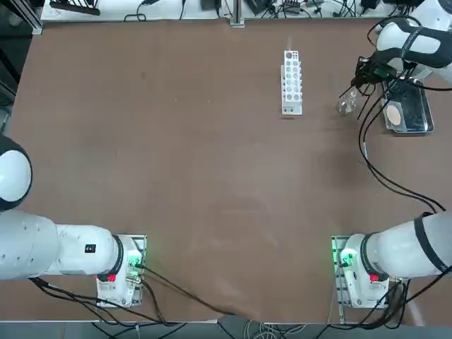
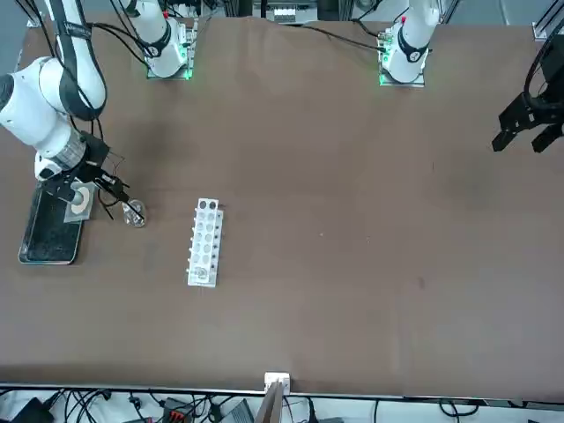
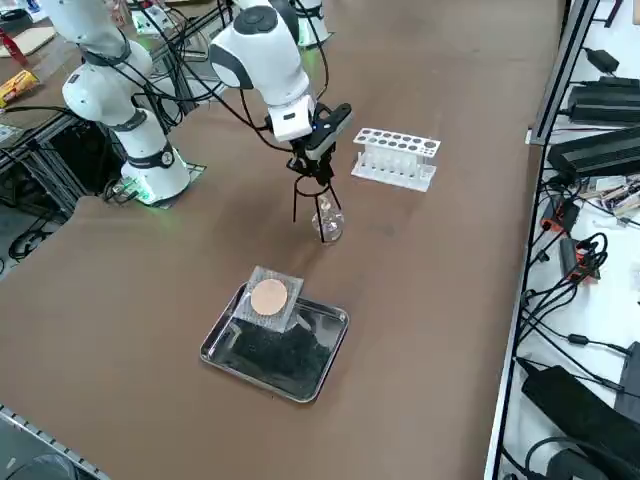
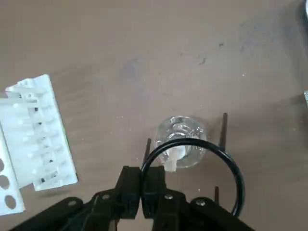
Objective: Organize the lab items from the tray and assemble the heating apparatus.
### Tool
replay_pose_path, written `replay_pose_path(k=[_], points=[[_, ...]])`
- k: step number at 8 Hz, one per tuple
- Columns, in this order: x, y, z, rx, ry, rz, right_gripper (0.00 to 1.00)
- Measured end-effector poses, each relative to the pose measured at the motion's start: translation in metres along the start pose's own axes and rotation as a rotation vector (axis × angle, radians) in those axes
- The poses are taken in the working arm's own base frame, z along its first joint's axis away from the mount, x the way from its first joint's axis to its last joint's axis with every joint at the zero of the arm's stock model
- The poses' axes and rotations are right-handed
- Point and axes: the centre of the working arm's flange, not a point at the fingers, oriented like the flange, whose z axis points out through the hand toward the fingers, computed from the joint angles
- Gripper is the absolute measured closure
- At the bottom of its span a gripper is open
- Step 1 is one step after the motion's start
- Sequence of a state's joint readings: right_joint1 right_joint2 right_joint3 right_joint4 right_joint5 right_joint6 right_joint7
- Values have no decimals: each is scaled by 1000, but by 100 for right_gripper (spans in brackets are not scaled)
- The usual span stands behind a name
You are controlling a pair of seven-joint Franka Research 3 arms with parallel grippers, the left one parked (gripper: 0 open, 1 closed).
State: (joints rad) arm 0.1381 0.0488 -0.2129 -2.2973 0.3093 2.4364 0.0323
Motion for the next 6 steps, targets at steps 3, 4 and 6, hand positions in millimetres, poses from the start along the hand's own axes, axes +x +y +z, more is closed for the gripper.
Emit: replay_pose_path(k=[3,4,6], points=[[-1,4,17,-12,-28,9,93],[-2,4,22,-10,-36,16,93],[-2,5,30,-13,-47,2,91]])
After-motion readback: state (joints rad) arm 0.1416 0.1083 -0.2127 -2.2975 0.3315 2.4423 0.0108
